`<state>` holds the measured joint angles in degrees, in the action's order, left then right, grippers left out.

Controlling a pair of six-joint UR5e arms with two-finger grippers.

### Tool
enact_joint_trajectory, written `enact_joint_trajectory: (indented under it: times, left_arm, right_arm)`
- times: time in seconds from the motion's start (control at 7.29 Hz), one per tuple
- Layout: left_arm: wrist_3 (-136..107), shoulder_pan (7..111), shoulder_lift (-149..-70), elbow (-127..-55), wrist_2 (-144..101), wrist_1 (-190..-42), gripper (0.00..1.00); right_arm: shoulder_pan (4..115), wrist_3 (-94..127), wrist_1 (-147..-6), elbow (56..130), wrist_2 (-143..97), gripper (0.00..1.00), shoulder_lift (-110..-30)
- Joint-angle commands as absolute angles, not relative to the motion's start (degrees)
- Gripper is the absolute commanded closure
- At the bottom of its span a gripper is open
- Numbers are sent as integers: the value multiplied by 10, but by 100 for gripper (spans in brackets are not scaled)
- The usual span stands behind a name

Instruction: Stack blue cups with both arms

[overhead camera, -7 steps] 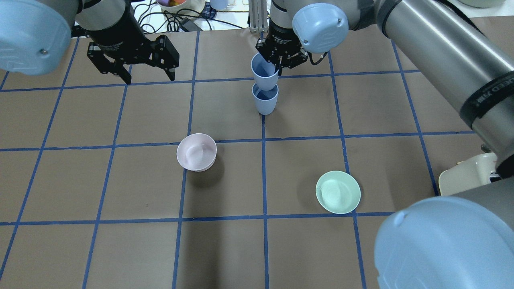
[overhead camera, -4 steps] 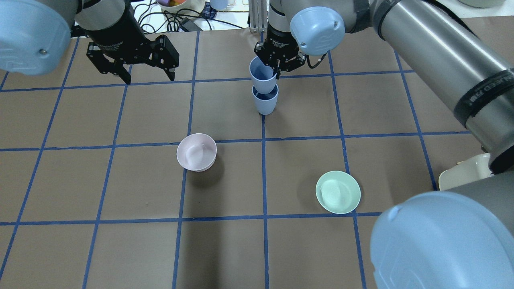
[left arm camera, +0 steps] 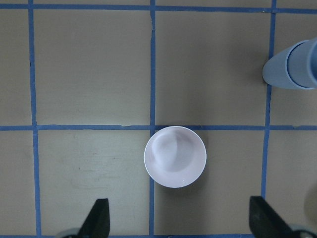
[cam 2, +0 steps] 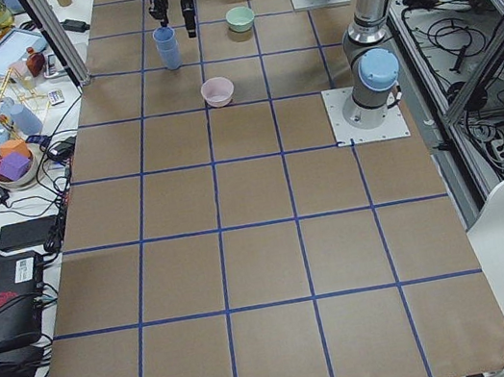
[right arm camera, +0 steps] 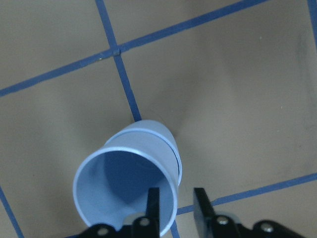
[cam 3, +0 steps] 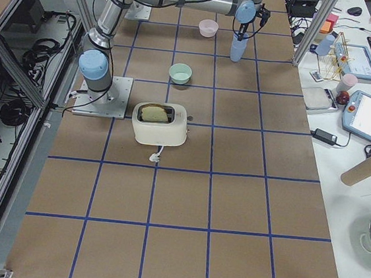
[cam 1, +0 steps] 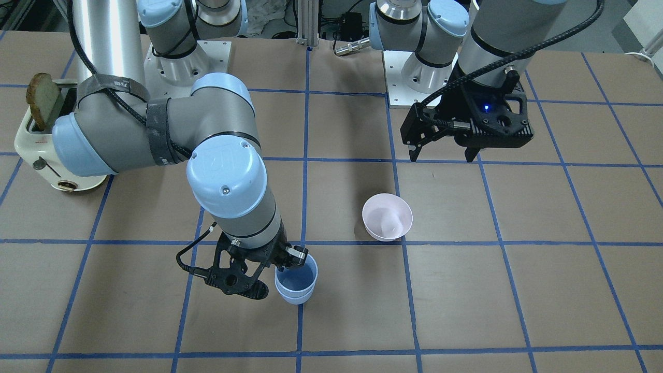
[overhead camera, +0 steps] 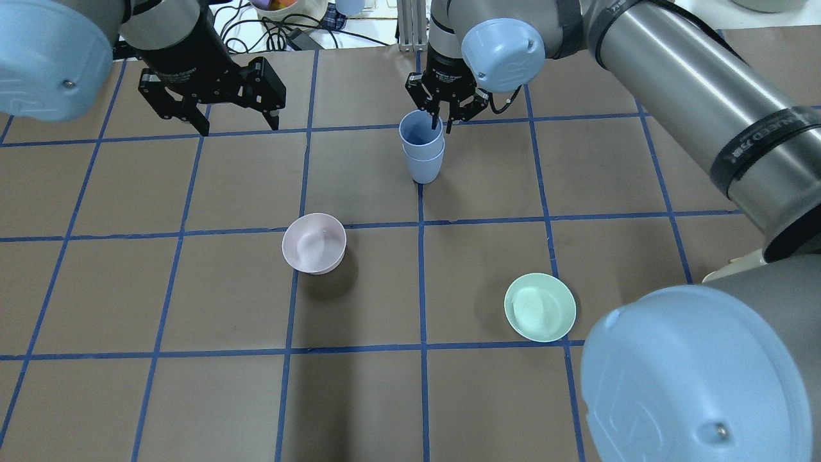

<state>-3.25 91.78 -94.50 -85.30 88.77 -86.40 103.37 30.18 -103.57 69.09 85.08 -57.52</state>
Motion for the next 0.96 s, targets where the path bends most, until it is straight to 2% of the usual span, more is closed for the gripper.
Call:
enact_joint_trajectory:
  times: [0.0,0.14,0.27,0.55,0.82]
  left_arm:
    - [-33,918,-945,-853,888,-863,0]
    - [-33,918,-945,-853,888,-863,0]
    - [-33,918,-945,-853,888,-863,0]
    - [-38,919,-957,-850,885,-859,0]
    - [-38,918,-954,-848,886,-863,0]
  right_arm:
    - [987,211,-996,643,858,28,-585]
    - [950,147,-945,636,860,23,-607]
    - [903,18,-897,640,859,6,-634]
    - [889,-42,-822,658,860,3,-727]
    - [889,-48,-830,785,861,0,-848]
